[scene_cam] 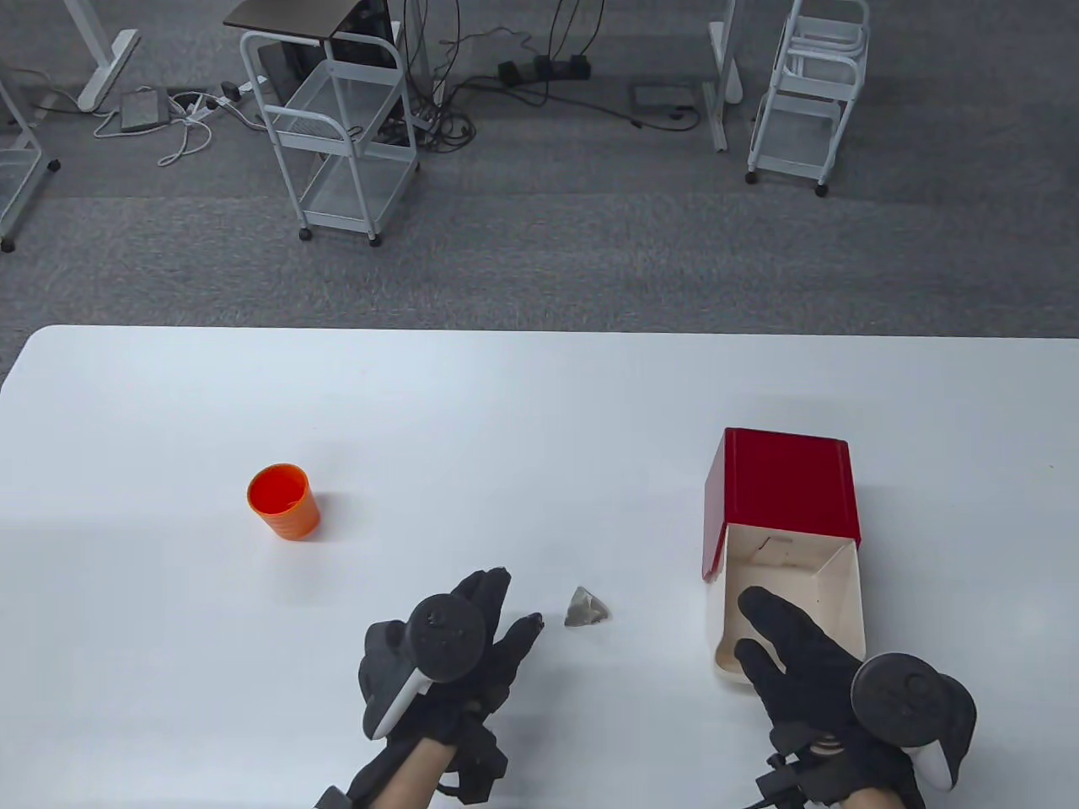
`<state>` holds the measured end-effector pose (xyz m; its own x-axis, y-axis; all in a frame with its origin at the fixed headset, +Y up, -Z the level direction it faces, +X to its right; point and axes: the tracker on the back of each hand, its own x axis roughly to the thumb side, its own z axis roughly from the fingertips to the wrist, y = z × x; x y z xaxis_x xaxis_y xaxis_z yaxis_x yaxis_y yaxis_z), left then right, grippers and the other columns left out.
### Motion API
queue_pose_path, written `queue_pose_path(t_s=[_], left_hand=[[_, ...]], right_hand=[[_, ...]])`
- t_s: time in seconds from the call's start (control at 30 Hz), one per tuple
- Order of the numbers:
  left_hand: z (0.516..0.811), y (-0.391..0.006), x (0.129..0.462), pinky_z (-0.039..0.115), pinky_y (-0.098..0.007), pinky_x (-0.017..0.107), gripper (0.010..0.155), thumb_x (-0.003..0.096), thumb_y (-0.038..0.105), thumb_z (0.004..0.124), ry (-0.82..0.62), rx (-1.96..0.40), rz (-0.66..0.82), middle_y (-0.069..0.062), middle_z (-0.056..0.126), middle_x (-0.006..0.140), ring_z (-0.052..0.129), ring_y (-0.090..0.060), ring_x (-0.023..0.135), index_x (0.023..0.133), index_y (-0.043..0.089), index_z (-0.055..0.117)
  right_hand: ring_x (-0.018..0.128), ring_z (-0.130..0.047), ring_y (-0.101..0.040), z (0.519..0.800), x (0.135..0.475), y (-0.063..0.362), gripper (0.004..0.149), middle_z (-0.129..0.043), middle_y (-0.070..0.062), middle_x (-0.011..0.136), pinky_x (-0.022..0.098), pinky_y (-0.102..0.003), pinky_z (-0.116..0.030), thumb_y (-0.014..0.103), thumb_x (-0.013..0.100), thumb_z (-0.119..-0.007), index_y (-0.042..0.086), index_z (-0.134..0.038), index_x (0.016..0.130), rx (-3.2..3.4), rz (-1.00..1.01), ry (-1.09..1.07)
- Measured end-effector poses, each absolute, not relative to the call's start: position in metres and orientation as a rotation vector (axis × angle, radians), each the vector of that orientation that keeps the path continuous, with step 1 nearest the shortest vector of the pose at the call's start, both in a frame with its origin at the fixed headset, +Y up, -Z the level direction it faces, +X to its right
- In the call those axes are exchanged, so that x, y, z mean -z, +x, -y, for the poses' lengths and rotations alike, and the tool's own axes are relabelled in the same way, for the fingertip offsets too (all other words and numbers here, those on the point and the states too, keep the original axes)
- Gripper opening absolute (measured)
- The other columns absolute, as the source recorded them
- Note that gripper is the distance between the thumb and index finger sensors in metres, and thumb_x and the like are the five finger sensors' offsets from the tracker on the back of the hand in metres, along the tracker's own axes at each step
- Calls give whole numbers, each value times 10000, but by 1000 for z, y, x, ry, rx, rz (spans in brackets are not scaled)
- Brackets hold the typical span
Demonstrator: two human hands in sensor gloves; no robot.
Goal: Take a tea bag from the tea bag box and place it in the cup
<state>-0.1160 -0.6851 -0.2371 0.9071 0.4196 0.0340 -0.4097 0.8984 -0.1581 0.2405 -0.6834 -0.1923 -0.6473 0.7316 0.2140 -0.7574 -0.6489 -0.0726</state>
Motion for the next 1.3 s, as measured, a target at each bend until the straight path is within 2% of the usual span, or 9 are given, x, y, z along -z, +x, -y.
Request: queue_pose_path(t_s=[0.17, 0.47, 0.67, 0.83, 1.03, 1.3], left_hand=[[688, -76, 257, 729, -357, 722, 660, 491, 583, 737, -167, -286, 54, -19, 756, 1105, 830, -236, 923, 1077, 299, 630], [731, -22, 279, 713, -372, 735, 733, 450, 630, 755, -289, -87, 60, -19, 736, 1126, 804, -257, 957, 1090, 298, 618], [747, -11, 281, 728, -364, 730, 662, 441, 624, 773, -272, 56, 55, 48, 803, 1084, 828, -231, 948, 1040, 356, 689], [751, -13, 282, 774, -333, 688, 510, 450, 540, 819, -217, 95, 29, 92, 899, 979, 899, -186, 876, 938, 397, 784], [749, -17, 282, 817, -314, 635, 399, 447, 495, 843, -162, 74, 40, 111, 977, 866, 962, -158, 790, 837, 413, 853], [744, -15, 276, 836, -307, 607, 362, 438, 478, 854, -113, 79, 78, 117, 1005, 815, 989, -146, 746, 794, 414, 882]], right_hand=[[799, -818, -473, 683, 193, 239, 607, -717, -215, 994, 599, -578, -704, 503, 471, -721, 157, -662, 966, -2280, 200, 219], [800, -817, -474, 683, 192, 239, 609, -716, -213, 994, 598, -579, -704, 505, 471, -720, 153, -664, 965, -2285, 210, 228], [801, -817, -474, 685, 193, 237, 609, -717, -215, 993, 598, -579, -704, 503, 471, -720, 151, -663, 965, -2294, 192, 230], [800, -815, -476, 685, 193, 235, 609, -717, -216, 993, 598, -580, -703, 501, 471, -721, 150, -663, 965, -2300, 190, 236], [800, -815, -476, 685, 193, 235, 606, -717, -217, 992, 598, -580, -702, 498, 471, -723, 150, -663, 964, -2306, 187, 232], [800, -814, -478, 684, 193, 236, 605, -717, -217, 993, 598, -581, -701, 495, 472, -723, 148, -663, 965, -2306, 195, 231]])
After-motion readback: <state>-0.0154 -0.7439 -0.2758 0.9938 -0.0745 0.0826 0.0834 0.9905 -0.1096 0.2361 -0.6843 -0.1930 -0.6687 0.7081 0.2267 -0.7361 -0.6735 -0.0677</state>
